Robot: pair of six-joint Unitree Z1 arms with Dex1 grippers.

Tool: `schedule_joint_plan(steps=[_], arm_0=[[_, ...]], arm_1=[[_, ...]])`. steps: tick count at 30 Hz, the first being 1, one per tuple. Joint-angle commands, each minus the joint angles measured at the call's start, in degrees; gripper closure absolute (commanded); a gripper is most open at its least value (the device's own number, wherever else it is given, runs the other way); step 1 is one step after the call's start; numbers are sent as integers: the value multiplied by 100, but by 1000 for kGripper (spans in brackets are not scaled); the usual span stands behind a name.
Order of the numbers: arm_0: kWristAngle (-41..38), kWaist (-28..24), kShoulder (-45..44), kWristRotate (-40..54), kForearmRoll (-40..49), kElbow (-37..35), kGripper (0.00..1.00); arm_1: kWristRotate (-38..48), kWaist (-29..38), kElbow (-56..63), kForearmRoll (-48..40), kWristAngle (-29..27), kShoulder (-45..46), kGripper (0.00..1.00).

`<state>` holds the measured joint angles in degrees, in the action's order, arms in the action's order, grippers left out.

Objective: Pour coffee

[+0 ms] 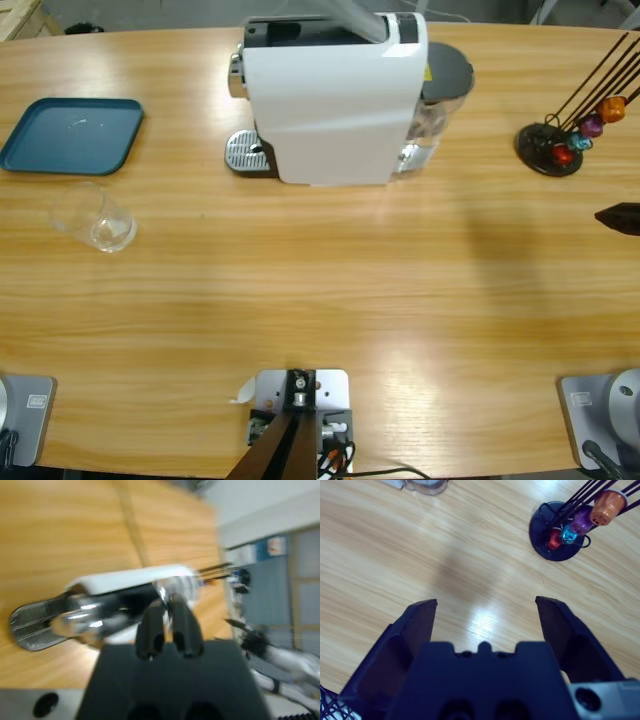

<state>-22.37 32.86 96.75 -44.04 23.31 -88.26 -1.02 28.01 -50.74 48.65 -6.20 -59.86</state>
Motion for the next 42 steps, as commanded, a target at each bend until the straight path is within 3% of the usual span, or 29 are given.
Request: schedule_joint_plan(steps=[1, 2, 3, 4, 5, 6, 10, 15, 19, 22, 29, 35, 42], arm_0=[[-288, 79, -293, 14, -199, -174, 1000], [-300, 112, -305, 123, -211, -153, 1000], [-303, 142, -321, 364, -213, -122, 890], [-303, 188, -337, 802, -213, -69, 439], [-281, 265, -378, 1379, -206, 3, 124], [-207, 348, -457, 1918, -204, 117, 24], [472, 699, -1140, 3817, -162, 847, 4], [1634, 905, -2202, 5262, 0, 2225, 4], [2017, 898, -2879, 6311, 1385, 2522, 4], [2010, 898, -3292, 6394, 1817, 2918, 4], [2012, 898, -3663, 5949, 1800, 3202, 4], [2008, 898, -3621, 5863, 1777, 3139, 4], [1975, 898, -3206, 5863, 1694, 2751, 4]], arm_1=[[-39, 64, 73, -15, 54, 31, 117], [-39, 64, 73, -22, 48, 48, 115], [-39, 64, 77, -22, 48, 55, 115], [-39, 66, 79, -22, 48, 62, 115], [-39, 64, 82, -22, 48, 69, 115], [-39, 66, 82, -22, 43, 73, 107], [0, 64, 72, -52, 33, 87, 11], [186, 55, 28, -303, -147, 127, 13], [369, -230, 28, -433, -342, 206, 18], [863, -959, 159, -748, -581, 219, 29], [1341, -1177, 841, -2187, -1033, -446, 110], [1534, -1428, 1856, -3425, -997, -579, 105], [1341, -1675, 2395, -4527, -576, -600, 105]])
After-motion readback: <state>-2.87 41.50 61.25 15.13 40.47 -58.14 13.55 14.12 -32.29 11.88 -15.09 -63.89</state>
